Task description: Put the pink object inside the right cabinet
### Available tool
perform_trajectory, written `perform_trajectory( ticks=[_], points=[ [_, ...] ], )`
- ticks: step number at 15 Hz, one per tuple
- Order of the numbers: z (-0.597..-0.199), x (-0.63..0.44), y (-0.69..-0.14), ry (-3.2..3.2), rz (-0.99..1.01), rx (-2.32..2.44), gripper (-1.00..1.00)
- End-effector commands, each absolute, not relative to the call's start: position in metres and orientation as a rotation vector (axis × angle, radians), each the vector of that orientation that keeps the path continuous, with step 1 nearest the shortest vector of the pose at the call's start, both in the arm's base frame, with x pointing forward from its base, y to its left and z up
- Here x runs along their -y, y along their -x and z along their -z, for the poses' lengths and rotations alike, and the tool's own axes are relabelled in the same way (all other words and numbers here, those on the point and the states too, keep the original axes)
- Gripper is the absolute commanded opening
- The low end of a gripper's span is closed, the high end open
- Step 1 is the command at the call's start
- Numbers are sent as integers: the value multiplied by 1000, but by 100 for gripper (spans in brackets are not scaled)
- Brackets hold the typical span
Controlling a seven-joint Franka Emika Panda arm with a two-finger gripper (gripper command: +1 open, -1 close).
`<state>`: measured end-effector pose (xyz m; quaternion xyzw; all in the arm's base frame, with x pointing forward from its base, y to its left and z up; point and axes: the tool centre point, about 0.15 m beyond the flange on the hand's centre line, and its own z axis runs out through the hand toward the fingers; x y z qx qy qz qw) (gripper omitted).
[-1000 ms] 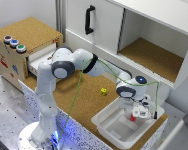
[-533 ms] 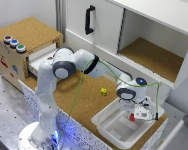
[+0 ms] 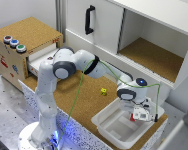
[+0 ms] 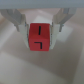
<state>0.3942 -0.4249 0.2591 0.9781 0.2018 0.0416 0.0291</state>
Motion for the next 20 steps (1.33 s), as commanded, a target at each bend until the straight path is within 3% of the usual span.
perform_trajectory(
  ticks=[1,11,16,20],
  points=[
    [-341,379,-425,-3105,-146,-321,-100],
    [-481,283,-544,-3123,-490,134,-100],
    [-509,265,-603,-3025,-565,190,-100],
    [-503,279,-651,-2972,-538,289,-100]
  ],
)
